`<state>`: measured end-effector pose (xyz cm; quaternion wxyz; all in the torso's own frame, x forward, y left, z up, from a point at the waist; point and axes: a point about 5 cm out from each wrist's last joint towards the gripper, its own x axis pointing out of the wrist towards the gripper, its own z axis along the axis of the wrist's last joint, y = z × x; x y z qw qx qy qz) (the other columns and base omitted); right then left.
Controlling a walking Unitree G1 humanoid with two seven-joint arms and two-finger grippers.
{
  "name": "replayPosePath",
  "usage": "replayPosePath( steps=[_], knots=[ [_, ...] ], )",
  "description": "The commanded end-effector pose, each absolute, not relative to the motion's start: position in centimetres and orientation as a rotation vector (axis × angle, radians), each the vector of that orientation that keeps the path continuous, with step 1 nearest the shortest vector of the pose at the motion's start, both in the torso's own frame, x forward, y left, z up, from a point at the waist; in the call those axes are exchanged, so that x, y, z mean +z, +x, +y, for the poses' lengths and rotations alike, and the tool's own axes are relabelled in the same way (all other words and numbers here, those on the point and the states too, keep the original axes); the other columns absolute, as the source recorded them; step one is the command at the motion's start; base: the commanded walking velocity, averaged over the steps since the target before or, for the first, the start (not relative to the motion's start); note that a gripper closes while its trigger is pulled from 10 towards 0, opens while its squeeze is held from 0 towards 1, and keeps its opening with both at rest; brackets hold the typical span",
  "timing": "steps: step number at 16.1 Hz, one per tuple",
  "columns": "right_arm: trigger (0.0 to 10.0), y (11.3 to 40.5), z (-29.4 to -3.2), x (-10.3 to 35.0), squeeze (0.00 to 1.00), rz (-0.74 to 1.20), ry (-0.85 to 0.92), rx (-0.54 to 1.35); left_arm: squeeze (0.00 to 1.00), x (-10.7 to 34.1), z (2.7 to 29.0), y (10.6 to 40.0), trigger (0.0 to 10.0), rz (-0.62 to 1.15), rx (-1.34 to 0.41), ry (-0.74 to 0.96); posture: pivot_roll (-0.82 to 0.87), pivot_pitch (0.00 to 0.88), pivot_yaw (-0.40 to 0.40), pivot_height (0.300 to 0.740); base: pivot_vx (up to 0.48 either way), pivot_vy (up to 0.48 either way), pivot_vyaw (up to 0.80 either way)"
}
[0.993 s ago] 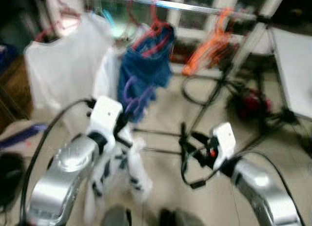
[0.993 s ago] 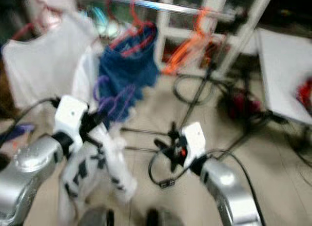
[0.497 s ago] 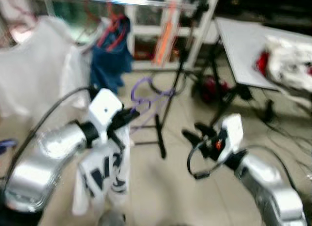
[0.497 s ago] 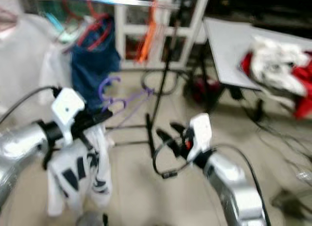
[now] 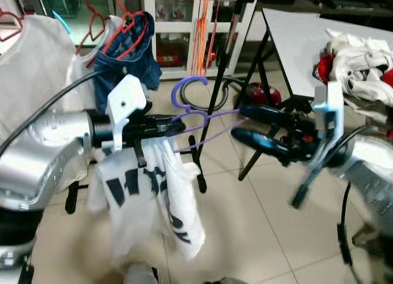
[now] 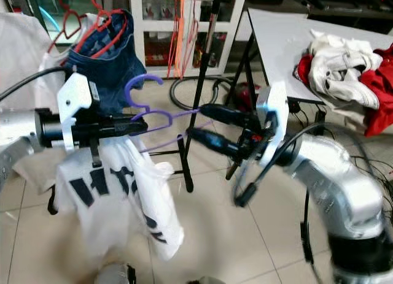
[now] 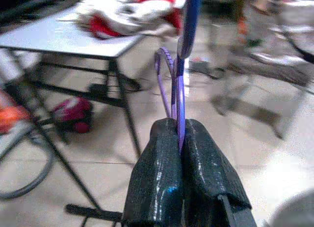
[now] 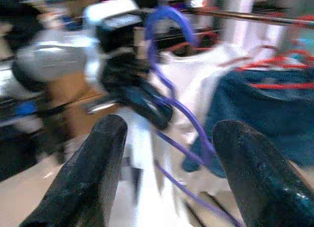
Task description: Hang hanger
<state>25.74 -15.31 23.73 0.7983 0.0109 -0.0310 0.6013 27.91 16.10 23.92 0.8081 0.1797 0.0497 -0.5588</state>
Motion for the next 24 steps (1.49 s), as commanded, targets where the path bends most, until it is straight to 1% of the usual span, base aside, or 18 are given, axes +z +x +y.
replayPosePath(
  steps=[1, 2, 3, 4, 5, 7, 9, 13, 14, 15, 16, 17, 19, 20, 21, 24],
  knots=[
    [10.0, 25.8, -15.1, 24.6, 1.00, -0.043, -0.013, 1.418, 0.00, 25.1, 15.5, 27.6, 10.0, 0.091, -1.314, 0.415, -0.02, 0.052, -0.099, 0.740, 0.000, 0.000, 0.00],
    [10.0, 25.9, -15.0, 24.6, 1.00, -0.032, -0.033, 1.450, 0.00, 25.2, 15.5, 27.6, 10.0, 0.099, -1.339, 0.419, -0.02, 0.052, -0.099, 0.740, 0.000, 0.000, 0.00],
    [10.0, 26.0, -14.8, 24.8, 1.00, 0.028, -0.112, 1.544, 0.00, 25.6, 15.1, 27.6, 10.0, 0.121, -1.414, 0.444, -0.02, 0.047, -0.107, 0.740, 0.000, 0.000, 0.00],
    [10.0, 26.0, -14.7, 24.9, 1.00, 0.059, -0.160, 1.594, 0.00, 25.8, 14.9, 27.8, 10.0, 0.123, -1.440, 0.484, -0.02, 0.047, -0.115, 0.740, 0.000, 0.000, 0.00],
    [10.0, 26.2, -14.5, 25.2, 1.00, 0.061, -0.208, 1.608, 0.00, 25.9, 14.7, 27.8, 10.0, 0.127, -1.461, 0.500, -0.02, 0.046, -0.119, 0.740, 0.000, 0.000, 0.00],
    [10.0, 26.8, -14.1, 25.8, 1.00, 0.061, -0.294, 1.609, 0.00, 26.3, 14.7, 27.9, 10.0, 0.132, -1.487, 0.524, -0.02, 0.048, -0.126, 0.740, 0.000, 0.000, 0.00],
    [10.0, 27.3, -13.6, 25.7, 1.00, 0.065, -0.329, 1.593, 0.00, 26.4, 14.5, 27.9, 10.0, 0.139, -1.511, 0.545, -0.02, 0.046, -0.136, 0.740, 0.000, 0.000, 0.00],
    [10.0, 27.6, -13.0, 24.9, 1.00, 0.090, -0.378, 1.601, 0.00, 27.0, 14.0, 28.3, 10.0, 0.137, -1.563, 0.597, -0.01, 0.039, -0.136, 0.740, 0.000, 0.000, 0.00],
    [10.0, 27.8, -12.8, 24.8, 1.00, 0.096, -0.347, 1.578, 0.00, 27.1, 13.9, 28.4, 10.0, 0.133, -1.571, 0.607, -0.01, 0.041, -0.134, 0.740, 0.000, 0.000, 0.00],
    [10.0, 27.8, -12.7, 24.8, 0.78, 0.111, -0.284, 1.571, 0.00, 27.3, 13.7, 28.5, 10.0, 0.125, -1.574, 0.610, -0.01, 0.041, -0.134, 0.740, 0.000, 0.000, 0.00],
    [10.0, 27.7, -12.7, 24.7, 0.10, 0.131, -0.215, 1.577, 0.00, 27.4, 13.6, 28.5, 10.0, 0.117, -1.578, 0.617, -0.02, 0.043, -0.134, 0.740, 0.000, 0.000, 0.00],
    [10.0, 27.5, -12.7, 24.7, 0.00, 0.151, -0.154, 1.585, 0.00, 27.4, 13.4, 28.6, 10.0, 0.111, -1.583, 0.626, -0.02, 0.044, -0.135, 0.740, 0.000, 0.000, 0.00],
    [10.0, 27.3, -12.7, 24.6, 0.00, 0.169, -0.112, 1.598, 0.00, 27.3, 13.3, 28.6, 10.0, 0.109, -1.592, 0.633, -0.02, 0.046, -0.134, 0.740, 0.000, 0.000, 0.00],
    [4.8, 27.3, -12.7, 24.5, 0.00, 0.179, -0.100, 1.598, 0.00, 27.3, 13.2, 28.7, 10.0, 0.107, -1.598, 0.636, -0.02, 0.046, -0.134, 0.740, 0.000, 0.000, 0.00],
    [0.0, 27.2, -12.7, 24.5, 0.00, 0.183, -0.094, 1.595, 0.00, 27.3, 13.1, 28.7, 10.0, 0.108, -1.600, 0.636, -0.03, 0.047, -0.135, 0.740, 0.000, 0.000, 0.00],
    [0.0, 27.1, -12.5, 24.3, 0.00, 0.217, -0.123, 1.589, 0.00, 27.3, 13.0, 28.8, 10.0, 0.106, -1.606, 0.641, -0.03, 0.047, -0.136, 0.740, 0.000, 0.000, 0.00]
  ],
)
